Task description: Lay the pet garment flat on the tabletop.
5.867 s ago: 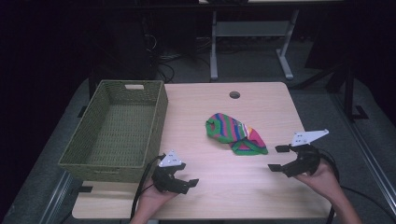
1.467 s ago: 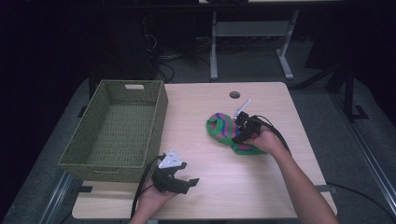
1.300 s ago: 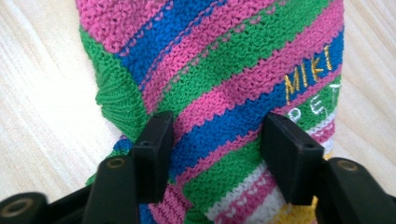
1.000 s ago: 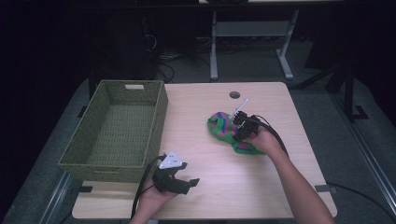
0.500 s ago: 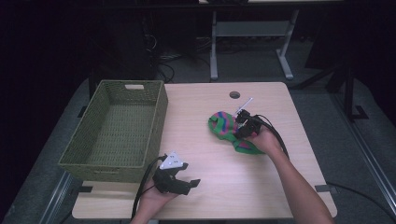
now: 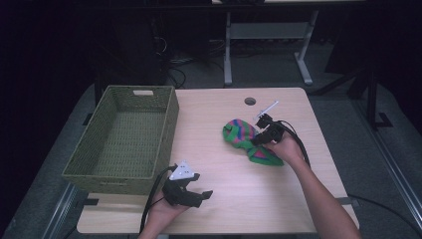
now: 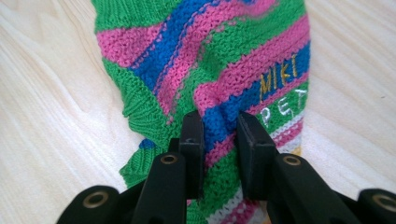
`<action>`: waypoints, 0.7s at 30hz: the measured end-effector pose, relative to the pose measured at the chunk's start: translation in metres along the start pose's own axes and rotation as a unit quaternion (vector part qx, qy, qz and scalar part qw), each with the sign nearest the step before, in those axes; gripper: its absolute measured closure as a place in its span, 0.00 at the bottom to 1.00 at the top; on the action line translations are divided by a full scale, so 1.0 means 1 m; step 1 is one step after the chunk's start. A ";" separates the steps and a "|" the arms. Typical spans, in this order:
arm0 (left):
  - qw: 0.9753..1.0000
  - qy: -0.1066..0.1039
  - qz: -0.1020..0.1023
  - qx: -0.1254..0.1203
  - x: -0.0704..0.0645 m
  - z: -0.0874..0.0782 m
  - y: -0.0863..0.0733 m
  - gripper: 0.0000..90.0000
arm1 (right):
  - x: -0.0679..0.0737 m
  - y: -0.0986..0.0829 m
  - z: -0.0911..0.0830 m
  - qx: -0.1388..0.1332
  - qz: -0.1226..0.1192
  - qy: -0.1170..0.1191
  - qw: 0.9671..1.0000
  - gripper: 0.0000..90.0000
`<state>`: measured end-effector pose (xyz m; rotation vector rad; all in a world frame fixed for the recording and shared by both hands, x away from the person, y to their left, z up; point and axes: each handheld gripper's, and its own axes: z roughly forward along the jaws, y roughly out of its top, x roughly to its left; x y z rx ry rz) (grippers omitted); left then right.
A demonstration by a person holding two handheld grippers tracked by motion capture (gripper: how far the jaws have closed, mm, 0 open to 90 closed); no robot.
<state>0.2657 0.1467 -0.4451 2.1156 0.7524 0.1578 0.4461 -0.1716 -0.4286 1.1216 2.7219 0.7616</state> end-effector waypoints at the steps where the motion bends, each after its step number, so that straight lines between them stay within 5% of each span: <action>1: 1.000 -0.001 -0.001 0.000 0.000 0.000 0.000 0.26 | 0.000 0.000 -0.002 -0.003 0.001 0.000 1.000 0.82; 21: 1.000 0.002 -0.006 -0.002 0.004 -0.003 -0.001 0.26 | -0.005 -0.003 -0.038 -0.062 0.024 0.040 0.997 0.82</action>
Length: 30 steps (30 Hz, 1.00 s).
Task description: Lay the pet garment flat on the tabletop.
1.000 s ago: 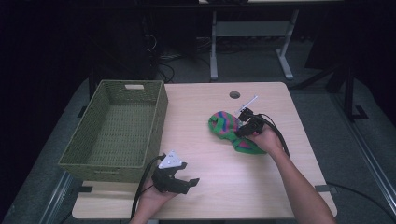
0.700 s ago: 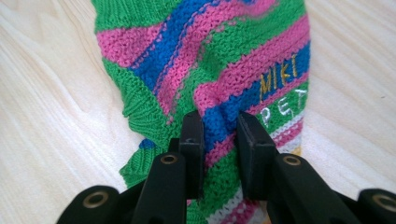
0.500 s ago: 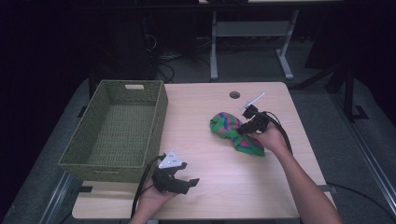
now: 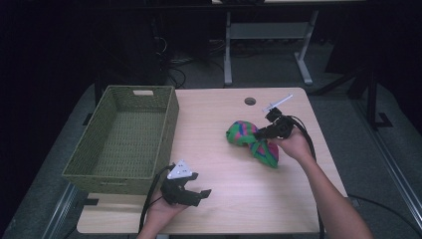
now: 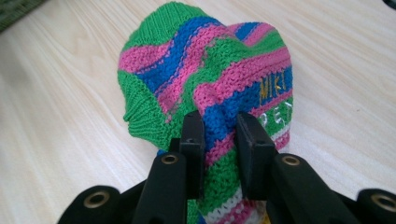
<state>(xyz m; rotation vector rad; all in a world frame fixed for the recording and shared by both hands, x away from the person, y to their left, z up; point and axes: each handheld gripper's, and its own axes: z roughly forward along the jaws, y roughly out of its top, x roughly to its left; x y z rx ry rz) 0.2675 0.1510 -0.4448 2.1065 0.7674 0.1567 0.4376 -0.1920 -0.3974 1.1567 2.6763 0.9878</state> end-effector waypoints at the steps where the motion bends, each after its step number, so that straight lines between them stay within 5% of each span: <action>1: 1.000 0.000 0.001 0.001 0.000 0.000 0.000 0.26 | 0.000 0.000 -0.001 -0.005 -0.003 0.001 1.000 0.82; 14: 1.000 0.002 -0.002 -0.003 0.001 -0.001 0.000 0.26 | 0.009 -0.002 -0.028 -0.041 0.002 0.029 0.999 0.82; 30: 1.000 0.003 -0.010 -0.010 0.003 -0.003 -0.001 0.26 | 0.026 -0.009 -0.046 -0.067 -0.033 0.036 0.997 0.82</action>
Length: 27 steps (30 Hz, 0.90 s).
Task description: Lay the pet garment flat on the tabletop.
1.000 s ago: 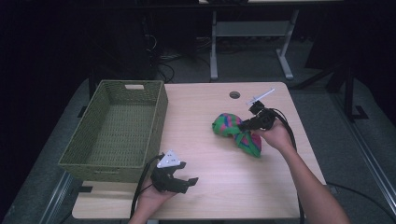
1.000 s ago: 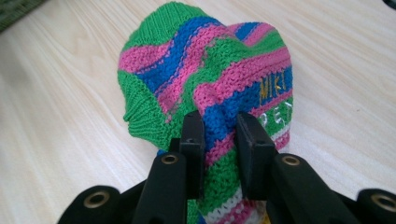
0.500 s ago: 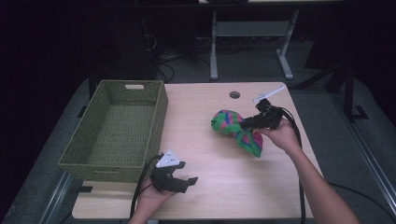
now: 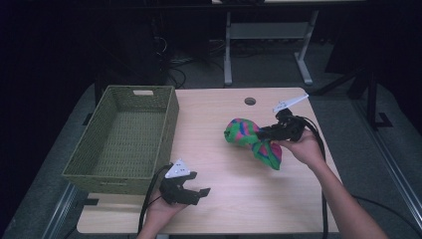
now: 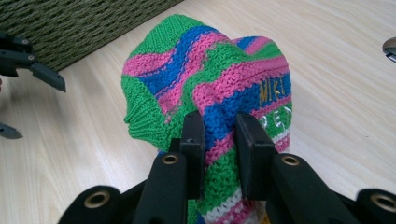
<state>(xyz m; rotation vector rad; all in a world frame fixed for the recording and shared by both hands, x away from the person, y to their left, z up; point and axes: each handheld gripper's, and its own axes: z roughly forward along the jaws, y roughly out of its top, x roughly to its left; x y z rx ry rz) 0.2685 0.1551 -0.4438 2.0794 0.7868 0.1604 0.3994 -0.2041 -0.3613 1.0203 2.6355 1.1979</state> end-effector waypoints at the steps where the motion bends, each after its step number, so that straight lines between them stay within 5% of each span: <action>1: 1.000 0.000 0.000 0.000 0.000 0.000 0.000 0.26 | 0.001 -0.001 0.000 -0.001 -0.001 0.001 1.000 0.82; 14: 1.000 -0.002 0.000 0.002 0.000 0.001 0.000 0.26 | 0.022 -0.008 -0.016 -0.033 -0.031 0.009 0.999 0.88; 18: 1.000 -0.002 0.004 0.004 -0.001 0.002 0.000 0.26 | 0.026 -0.016 -0.015 -0.015 -0.039 0.006 0.999 0.89; 27: 1.000 -0.001 0.001 0.003 0.000 0.001 0.000 0.26 | 0.037 -0.025 -0.019 -0.023 -0.046 0.020 0.998 0.89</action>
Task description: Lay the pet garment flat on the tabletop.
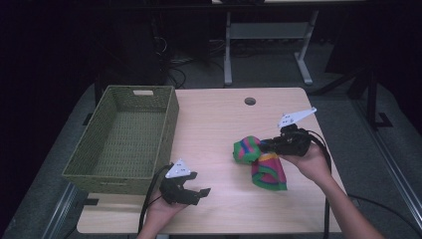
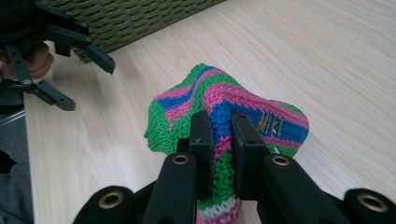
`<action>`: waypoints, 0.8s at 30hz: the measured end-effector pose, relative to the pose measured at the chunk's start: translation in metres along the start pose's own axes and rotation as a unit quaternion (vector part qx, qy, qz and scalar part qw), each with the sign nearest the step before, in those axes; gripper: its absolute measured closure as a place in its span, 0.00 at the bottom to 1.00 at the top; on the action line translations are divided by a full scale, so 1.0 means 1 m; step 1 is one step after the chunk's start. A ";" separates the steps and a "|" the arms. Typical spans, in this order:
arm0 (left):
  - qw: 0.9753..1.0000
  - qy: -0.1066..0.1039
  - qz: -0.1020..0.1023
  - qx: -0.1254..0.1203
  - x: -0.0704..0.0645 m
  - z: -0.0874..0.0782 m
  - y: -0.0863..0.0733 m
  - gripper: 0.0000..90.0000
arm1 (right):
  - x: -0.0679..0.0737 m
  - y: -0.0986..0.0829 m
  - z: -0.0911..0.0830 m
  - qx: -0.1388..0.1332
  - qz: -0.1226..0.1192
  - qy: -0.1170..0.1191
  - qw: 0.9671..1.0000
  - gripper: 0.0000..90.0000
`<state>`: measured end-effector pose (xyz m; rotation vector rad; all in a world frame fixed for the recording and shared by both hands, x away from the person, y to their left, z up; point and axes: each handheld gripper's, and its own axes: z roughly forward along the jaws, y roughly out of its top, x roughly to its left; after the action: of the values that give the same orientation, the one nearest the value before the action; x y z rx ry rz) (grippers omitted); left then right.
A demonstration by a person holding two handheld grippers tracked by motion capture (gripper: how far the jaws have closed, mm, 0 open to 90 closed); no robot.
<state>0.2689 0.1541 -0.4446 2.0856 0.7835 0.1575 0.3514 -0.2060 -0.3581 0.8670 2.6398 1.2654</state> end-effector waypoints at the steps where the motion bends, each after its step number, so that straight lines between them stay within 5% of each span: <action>1: 1.000 0.000 0.000 0.000 0.000 0.000 0.000 0.26 | 0.001 0.000 0.000 0.000 -0.001 0.001 1.000 0.89; 19: 1.000 0.000 -0.005 -0.010 0.001 -0.005 0.001 0.26 | 0.058 0.013 -0.004 -0.028 -0.056 0.056 0.996 0.89; 24: 1.000 0.000 -0.002 -0.011 0.000 -0.004 0.000 0.26 | 0.056 0.009 0.010 -0.013 -0.051 0.063 0.997 0.89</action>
<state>0.2678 0.1570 -0.4419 2.0629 0.7829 0.1621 0.3123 -0.1649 -0.3489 0.6609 2.7173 1.3676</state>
